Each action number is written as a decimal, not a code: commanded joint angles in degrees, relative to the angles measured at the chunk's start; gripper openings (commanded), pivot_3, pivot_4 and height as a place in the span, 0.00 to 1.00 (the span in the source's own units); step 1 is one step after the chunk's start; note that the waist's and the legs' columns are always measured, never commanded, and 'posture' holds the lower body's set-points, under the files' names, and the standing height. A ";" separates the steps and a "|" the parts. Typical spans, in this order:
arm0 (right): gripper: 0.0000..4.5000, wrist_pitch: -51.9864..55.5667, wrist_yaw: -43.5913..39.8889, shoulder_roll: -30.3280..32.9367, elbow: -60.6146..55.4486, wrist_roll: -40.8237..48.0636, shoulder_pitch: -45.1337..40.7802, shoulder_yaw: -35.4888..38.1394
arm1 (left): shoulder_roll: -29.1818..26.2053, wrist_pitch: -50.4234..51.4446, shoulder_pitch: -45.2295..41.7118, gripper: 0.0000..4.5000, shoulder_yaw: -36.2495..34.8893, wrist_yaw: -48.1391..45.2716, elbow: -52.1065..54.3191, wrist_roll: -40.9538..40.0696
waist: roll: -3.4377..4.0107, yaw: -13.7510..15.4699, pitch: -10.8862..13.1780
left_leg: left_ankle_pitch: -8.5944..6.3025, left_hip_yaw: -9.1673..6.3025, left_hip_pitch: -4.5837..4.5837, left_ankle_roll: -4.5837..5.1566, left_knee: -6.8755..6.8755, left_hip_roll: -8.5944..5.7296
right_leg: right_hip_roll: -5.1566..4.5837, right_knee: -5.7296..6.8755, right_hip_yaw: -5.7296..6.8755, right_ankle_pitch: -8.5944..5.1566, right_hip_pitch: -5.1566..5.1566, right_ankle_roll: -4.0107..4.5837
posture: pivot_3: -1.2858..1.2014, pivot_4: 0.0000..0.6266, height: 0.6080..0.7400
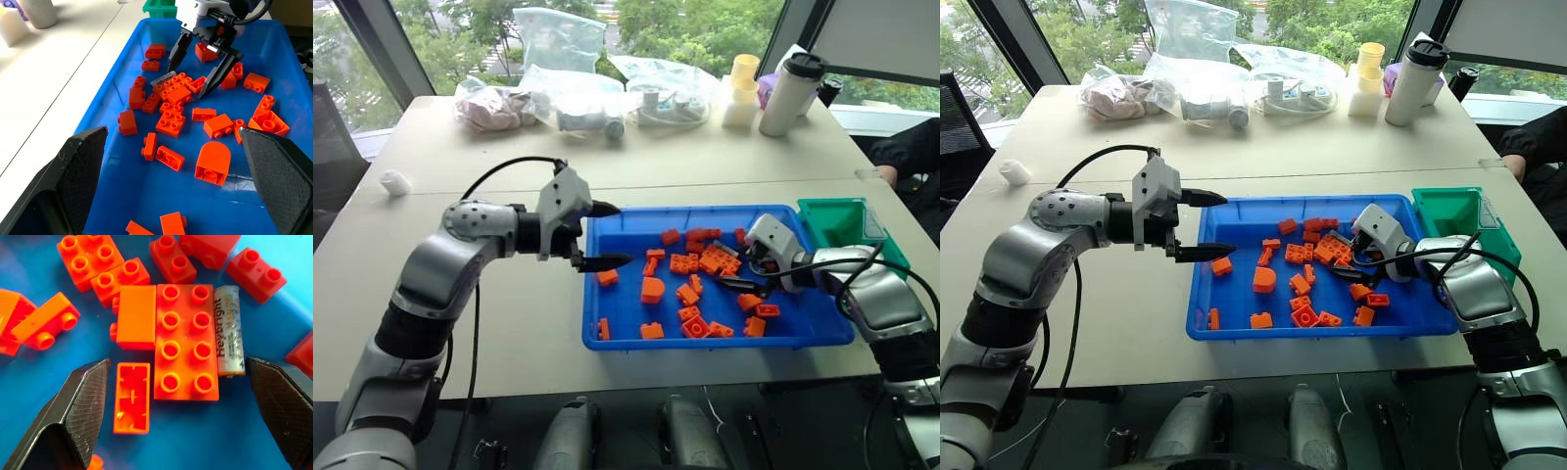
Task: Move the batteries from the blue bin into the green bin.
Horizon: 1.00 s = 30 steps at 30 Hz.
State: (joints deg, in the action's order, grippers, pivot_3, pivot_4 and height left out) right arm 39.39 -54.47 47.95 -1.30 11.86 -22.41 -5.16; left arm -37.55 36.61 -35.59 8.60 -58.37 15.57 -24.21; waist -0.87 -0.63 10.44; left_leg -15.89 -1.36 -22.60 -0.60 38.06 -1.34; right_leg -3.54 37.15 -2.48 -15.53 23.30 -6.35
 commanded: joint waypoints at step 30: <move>0.46 5.81 -1.51 0.21 -12.12 7.78 3.05 3.94 | 0.54 -3.17 0.14 1.00 0.50 0.37 -0.07 1.50 | 0.00 0.01 0.00 | 0.00 -0.02 0.01 0.00 0.00 0.00 | 0.00 0.00 0.01 0.00 -0.01 0.00 | 0.52 0.24 1.00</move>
State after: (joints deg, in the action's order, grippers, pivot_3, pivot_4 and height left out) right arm 45.84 -54.29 46.73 -9.69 17.29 -19.46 -3.97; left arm -36.77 34.40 -35.55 9.95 -58.30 14.36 -22.97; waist -0.86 -0.62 10.45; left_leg -15.89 -1.38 -22.60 -0.60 38.06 -1.34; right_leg -3.53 37.15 -2.47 -15.53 23.30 -6.35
